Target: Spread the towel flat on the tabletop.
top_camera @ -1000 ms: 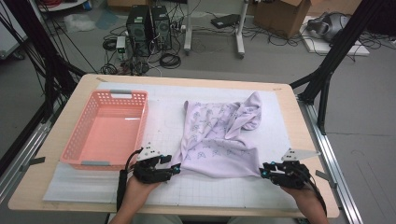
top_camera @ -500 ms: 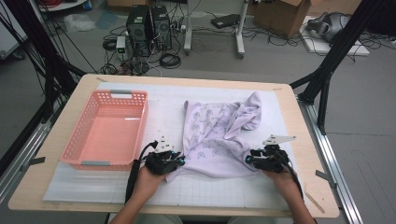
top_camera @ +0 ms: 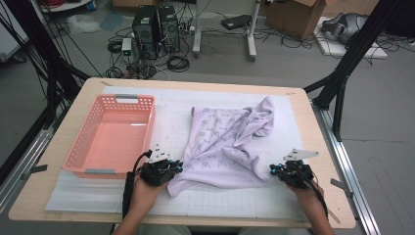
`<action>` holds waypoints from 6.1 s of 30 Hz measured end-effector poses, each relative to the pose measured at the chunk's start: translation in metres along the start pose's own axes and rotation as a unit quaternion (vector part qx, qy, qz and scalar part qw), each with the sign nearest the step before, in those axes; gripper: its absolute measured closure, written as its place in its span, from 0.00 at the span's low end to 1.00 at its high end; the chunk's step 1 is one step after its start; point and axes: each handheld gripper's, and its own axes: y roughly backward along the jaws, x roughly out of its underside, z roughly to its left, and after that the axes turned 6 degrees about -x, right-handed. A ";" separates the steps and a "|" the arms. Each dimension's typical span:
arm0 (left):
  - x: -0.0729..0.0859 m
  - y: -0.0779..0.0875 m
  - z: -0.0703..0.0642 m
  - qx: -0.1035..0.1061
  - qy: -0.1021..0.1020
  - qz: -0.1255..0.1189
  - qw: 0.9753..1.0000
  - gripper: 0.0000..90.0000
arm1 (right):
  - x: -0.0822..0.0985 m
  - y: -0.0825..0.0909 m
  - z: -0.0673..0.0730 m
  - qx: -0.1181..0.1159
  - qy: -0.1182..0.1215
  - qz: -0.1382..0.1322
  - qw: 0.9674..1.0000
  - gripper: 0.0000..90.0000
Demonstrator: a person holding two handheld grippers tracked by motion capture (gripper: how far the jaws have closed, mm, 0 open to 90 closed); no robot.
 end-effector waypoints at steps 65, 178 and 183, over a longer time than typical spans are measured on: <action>0.012 0.013 -0.022 0.036 -0.017 0.027 0.999 0.94 | 0.037 0.059 0.000 0.029 -0.085 0.049 0.995 1.00; -0.022 -0.015 -0.023 0.104 -0.057 0.028 0.993 0.91 | -0.075 -0.075 -0.027 0.025 -0.012 0.028 0.999 0.91; -0.042 -0.017 -0.019 0.068 -0.059 -0.004 0.996 0.51 | -0.067 -0.061 -0.012 -0.016 0.029 0.044 0.998 0.96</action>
